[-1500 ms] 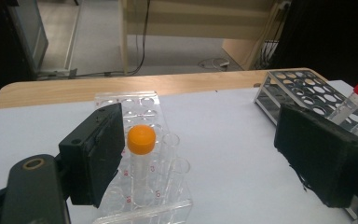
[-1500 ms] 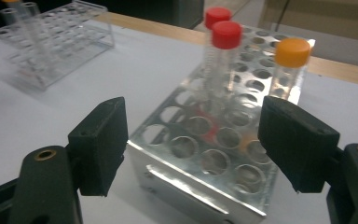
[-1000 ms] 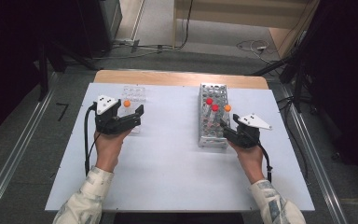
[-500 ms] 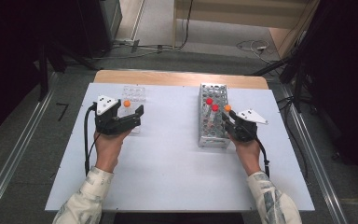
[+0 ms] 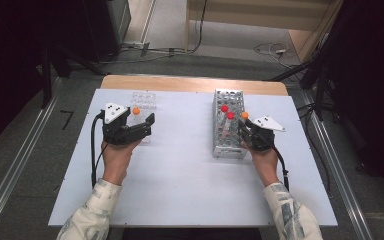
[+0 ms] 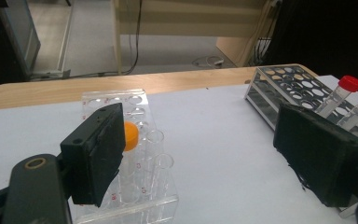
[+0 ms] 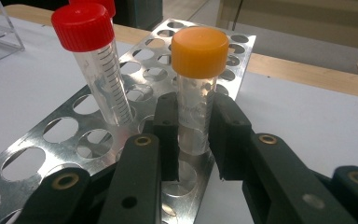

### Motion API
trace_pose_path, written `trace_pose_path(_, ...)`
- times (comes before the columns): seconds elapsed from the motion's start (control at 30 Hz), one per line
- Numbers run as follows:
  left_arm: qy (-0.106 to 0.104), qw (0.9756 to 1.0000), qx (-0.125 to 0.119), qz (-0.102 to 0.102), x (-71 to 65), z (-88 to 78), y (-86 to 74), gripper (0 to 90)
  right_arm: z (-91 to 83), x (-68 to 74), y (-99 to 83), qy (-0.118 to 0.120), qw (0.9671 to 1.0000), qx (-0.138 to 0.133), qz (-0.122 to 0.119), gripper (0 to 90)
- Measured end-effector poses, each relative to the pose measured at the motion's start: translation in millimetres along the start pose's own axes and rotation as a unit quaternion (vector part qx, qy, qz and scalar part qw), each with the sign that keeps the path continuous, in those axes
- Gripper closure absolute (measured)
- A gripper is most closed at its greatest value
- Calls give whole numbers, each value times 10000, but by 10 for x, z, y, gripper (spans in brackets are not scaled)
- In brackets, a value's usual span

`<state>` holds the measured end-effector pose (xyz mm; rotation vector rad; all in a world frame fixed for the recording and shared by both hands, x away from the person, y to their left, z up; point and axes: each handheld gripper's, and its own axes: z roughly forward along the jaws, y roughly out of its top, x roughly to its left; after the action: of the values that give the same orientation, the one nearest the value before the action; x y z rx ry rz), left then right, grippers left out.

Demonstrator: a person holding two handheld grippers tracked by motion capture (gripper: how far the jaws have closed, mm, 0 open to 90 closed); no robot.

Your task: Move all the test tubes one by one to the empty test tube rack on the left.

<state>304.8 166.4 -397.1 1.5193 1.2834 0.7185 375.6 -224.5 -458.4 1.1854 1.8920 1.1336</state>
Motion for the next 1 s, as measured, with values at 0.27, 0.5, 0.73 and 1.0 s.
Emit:
trace_pose_path(0.27, 6, 10000, 2, 0, 5, -6, 2, 158, -160, -23, 144, 23, 9994, -329, 100, 713)
trace_pose_path(0.5, -10, 10000, 71, -5, -13, 9, -4, 131, -416, -22, 342, 28, 9973, -720, 116, 713)
trace_pose_path(0.73, -66, 9999, 83, 30, -51, -12, -7, 125, -591, 33, 365, 222, 9971, -724, 95, 713)
trace_pose_path(1.0, -209, 9997, 118, 95, -139, -41, -21, 126, -717, 112, 323, 451, 9968, -661, 43, 713)
